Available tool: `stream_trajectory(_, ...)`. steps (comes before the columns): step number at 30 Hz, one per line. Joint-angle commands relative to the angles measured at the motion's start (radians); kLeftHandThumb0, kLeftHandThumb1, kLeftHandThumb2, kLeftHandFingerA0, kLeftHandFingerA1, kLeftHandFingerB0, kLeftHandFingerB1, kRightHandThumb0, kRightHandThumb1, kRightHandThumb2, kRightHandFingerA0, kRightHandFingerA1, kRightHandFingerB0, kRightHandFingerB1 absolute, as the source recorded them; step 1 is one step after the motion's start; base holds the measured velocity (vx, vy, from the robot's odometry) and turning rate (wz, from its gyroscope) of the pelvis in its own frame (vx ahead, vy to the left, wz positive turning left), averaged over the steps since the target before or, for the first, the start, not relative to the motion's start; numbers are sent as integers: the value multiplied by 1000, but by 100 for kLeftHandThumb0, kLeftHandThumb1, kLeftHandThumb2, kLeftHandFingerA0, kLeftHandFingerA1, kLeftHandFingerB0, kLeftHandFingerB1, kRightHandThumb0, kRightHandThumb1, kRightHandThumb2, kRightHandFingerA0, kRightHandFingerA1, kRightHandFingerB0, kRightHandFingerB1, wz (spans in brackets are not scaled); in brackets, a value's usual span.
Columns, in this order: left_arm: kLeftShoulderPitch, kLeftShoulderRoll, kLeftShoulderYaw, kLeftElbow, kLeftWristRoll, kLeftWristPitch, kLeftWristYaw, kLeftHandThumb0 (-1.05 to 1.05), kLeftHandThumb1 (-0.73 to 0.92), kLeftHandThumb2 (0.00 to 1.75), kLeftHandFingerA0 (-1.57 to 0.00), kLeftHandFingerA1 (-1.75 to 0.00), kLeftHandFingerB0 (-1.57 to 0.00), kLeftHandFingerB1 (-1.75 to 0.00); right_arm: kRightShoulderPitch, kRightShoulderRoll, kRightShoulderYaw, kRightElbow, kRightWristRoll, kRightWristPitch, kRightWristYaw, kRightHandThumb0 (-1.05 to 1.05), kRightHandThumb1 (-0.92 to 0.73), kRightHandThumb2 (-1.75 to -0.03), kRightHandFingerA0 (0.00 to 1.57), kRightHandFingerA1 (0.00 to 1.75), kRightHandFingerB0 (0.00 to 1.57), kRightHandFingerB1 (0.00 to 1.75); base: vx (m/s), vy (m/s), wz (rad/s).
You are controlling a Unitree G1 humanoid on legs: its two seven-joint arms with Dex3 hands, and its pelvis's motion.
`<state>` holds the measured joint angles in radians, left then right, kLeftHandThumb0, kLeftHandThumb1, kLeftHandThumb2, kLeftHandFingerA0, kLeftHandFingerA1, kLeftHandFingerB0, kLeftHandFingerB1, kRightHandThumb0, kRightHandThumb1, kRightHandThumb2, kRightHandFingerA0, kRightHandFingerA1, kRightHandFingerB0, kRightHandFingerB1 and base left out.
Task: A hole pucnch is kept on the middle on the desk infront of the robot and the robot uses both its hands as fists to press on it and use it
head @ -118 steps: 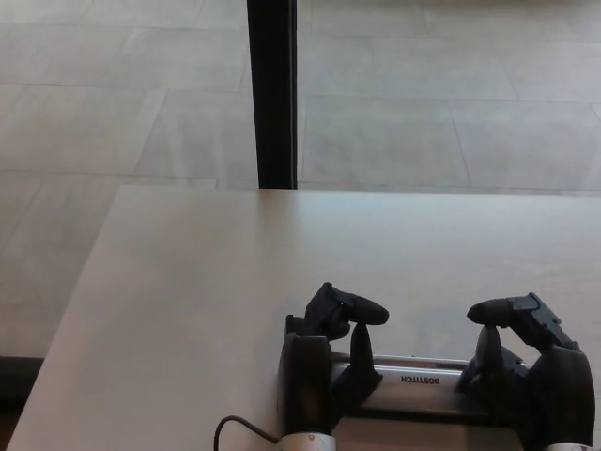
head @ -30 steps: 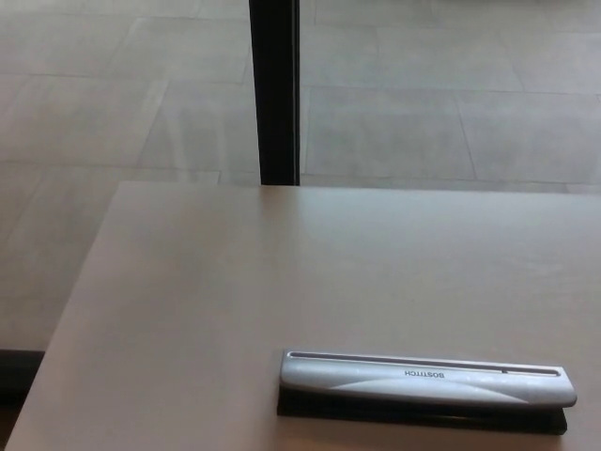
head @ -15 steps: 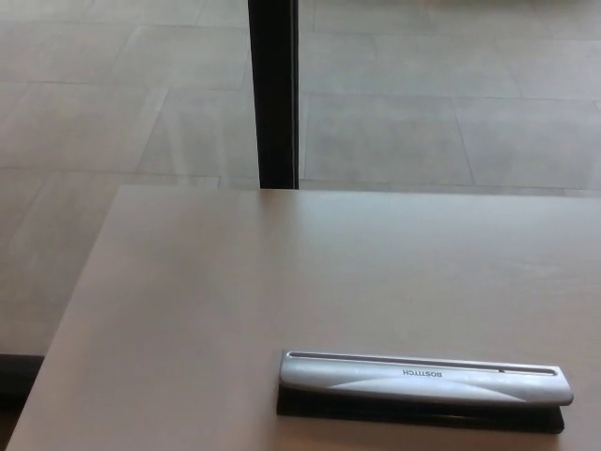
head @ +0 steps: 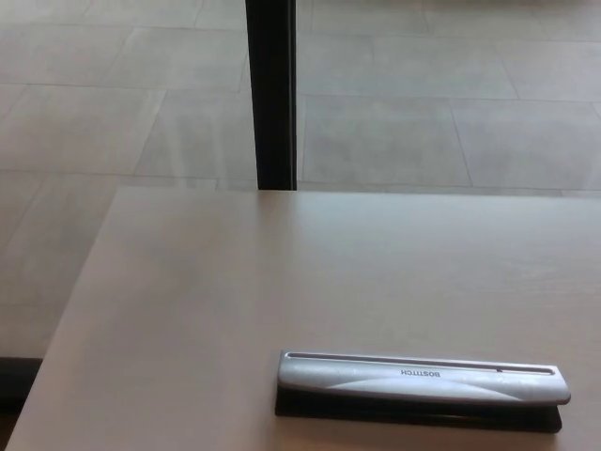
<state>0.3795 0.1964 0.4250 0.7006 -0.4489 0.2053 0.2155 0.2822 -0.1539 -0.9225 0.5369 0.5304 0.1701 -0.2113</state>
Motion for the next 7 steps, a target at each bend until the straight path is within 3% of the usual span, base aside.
stream_trajectory(1,1,2,17,18,28,-34,-43,-53,45,88,-86,-74,-76,-71,3,-16,7,10,28,17,39,-41,-50,-54,74,66,67,61,0,0,0)
stream_trajectory(2,-2,2,18,32,35,-46,-49,-53,45,88,-86,-74,-76,-71,0,-19,9,15,30,18,37,-41,-50,-54,74,66,67,61,0,0,0)
stream_trajectory(3,34,-14,15,-44,31,-37,-52,-54,51,55,-90,-60,-76,-57,3,-13,12,4,32,17,37,-37,-42,-54,79,70,67,61,0,0,0)
stream_trajectory(4,41,-20,13,-62,33,-32,-49,-53,50,55,-91,-60,-75,-57,9,-12,22,-5,21,15,37,-42,-28,-77,81,80,56,67,0,0,0)
stream_trajectory(5,44,-20,10,-74,40,-18,-45,-44,46,54,-91,-60,-76,-57,19,-12,47,-9,-10,-4,40,-39,-28,-79,81,83,52,66,0,0,0)
stream_trajectory(6,46,-21,10,-86,40,1,-40,-41,45,54,-90,-60,-72,-58,21,-13,52,-6,-15,-11,42,-35,-44,-55,79,74,58,59,0,0,0)
stream_trajectory(7,46,-21,10,-86,40,1,-40,-41,45,54,-90,-60,-72,-58,21,-13,52,-6,-15,-11,42,-35,-44,-55,79,74,58,59,0,0,0)
